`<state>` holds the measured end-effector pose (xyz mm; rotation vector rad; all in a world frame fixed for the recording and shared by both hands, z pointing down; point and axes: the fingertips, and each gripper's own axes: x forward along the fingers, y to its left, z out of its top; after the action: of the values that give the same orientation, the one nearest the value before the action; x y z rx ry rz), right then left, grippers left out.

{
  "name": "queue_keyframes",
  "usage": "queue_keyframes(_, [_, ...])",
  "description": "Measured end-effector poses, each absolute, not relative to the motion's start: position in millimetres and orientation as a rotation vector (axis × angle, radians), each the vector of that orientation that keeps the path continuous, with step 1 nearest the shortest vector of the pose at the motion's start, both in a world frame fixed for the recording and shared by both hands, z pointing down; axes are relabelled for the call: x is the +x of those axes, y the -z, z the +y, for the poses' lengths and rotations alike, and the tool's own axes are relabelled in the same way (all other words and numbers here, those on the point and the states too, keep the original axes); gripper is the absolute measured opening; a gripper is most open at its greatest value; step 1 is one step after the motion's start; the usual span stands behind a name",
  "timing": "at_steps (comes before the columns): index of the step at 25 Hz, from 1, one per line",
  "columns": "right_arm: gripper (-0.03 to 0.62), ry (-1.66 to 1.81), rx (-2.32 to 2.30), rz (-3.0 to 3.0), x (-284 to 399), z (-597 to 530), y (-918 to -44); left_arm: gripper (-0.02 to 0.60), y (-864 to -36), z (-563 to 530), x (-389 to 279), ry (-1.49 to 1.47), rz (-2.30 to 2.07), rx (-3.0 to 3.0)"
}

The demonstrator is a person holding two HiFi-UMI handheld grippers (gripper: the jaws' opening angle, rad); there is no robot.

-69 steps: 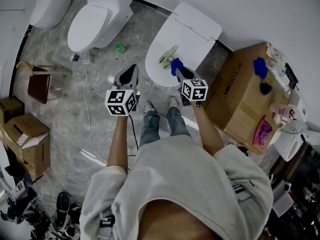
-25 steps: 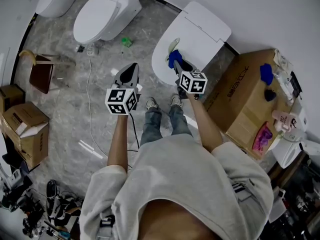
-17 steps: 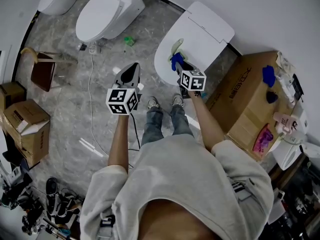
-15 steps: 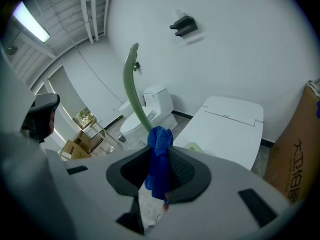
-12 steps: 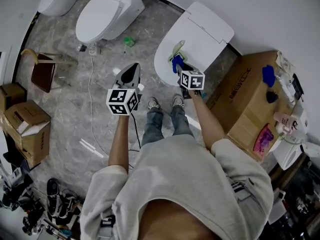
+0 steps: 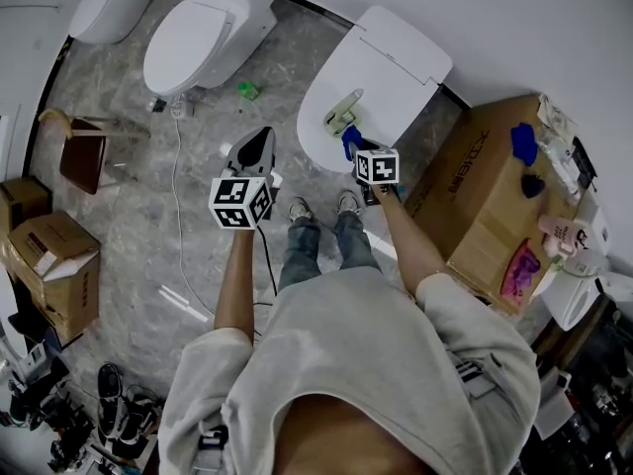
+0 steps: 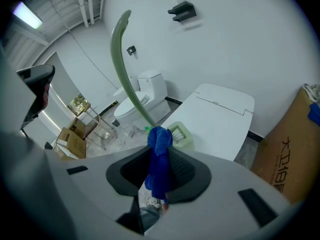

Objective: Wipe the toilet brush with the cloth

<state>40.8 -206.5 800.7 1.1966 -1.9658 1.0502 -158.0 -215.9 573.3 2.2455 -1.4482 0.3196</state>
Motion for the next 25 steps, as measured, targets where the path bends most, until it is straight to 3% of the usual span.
queue_keyframes(9, [0.101,-0.917,1.334,-2.087,65.0,-220.3,-748.2,0.018,-565.5,-222.1,-141.1,-0.301,-1.438,2.283])
queue_keyframes(25, [0.101,-0.448,1.583,-2.346,99.6,-246.3,-571.5,0.018,-512.5,-237.0,-113.4,-0.203,-1.452,2.399])
